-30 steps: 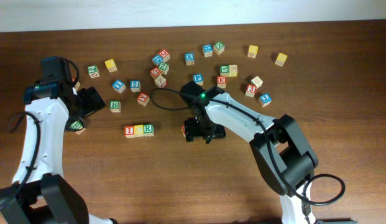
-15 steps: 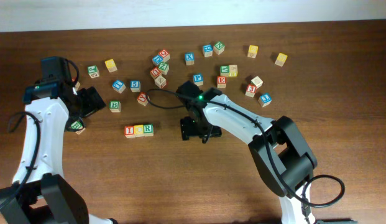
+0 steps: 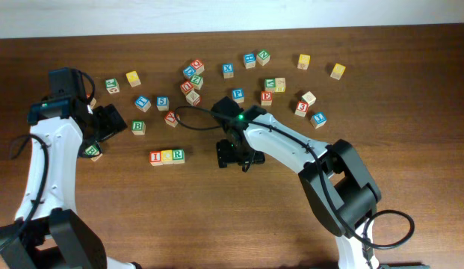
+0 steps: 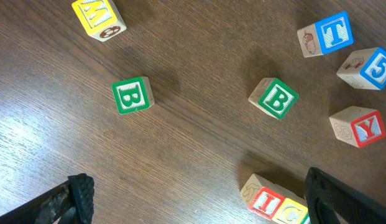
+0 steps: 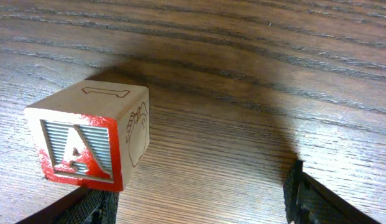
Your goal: Spell out ICRA
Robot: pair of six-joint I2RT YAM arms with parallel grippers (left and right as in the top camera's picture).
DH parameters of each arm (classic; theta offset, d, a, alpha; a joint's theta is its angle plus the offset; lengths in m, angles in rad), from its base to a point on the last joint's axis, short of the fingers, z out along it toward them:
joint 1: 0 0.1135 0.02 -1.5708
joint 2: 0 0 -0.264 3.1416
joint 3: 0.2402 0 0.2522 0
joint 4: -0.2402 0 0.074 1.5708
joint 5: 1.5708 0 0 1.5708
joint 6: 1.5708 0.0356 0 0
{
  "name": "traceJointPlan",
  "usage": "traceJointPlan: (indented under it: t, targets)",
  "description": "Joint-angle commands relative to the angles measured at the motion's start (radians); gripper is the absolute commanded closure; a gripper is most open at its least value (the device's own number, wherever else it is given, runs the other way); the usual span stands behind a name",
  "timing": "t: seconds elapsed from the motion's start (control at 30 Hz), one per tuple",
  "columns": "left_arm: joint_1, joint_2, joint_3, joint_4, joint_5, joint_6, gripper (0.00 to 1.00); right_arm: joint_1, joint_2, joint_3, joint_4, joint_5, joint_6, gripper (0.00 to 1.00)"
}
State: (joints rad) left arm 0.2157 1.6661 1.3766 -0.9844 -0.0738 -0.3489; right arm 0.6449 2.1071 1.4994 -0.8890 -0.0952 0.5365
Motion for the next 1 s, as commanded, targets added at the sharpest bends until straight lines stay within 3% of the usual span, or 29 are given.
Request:
traceJointPlan:
  t: [0.0, 0.5, 0.53, 0.6, 0.83, 0.97]
  targets:
    - [0.003, -0.003, 0.002, -0.001, 0.007, -0.006, 0.01, 0.014, 0.027, -0.023, -0.028, -0.049, -0.004, 0.23]
    - [0.003, -0.003, 0.002, -0.001, 0.007, -0.006, 0.01, -0.112, 0.027, -0.023, -0.151, -0.005, -0.004, 0.17]
    - [0.003, -0.003, 0.002, -0.001, 0.007, -0.006, 0.01, -0.119, 0.027, -0.023, -0.151, -0.004, -0.005, 0.15]
    - [0.003, -0.003, 0.002, -0.001, 0.007, -0.006, 0.01, -0.134, 0.027, -0.023, -0.147, 0.000, -0.005, 0.01]
    - [0.003, -0.003, 0.002, -0.001, 0.007, -0.006, 0.01, -0.136, 0.027, -0.023, -0.128, 0.003, -0.008, 0.00]
    - [0.003, -0.003, 0.002, -0.001, 0.007, -0.006, 0.01, -0.136, 0.027, -0.023, -0.121, 0.003, -0.008, 0.21]
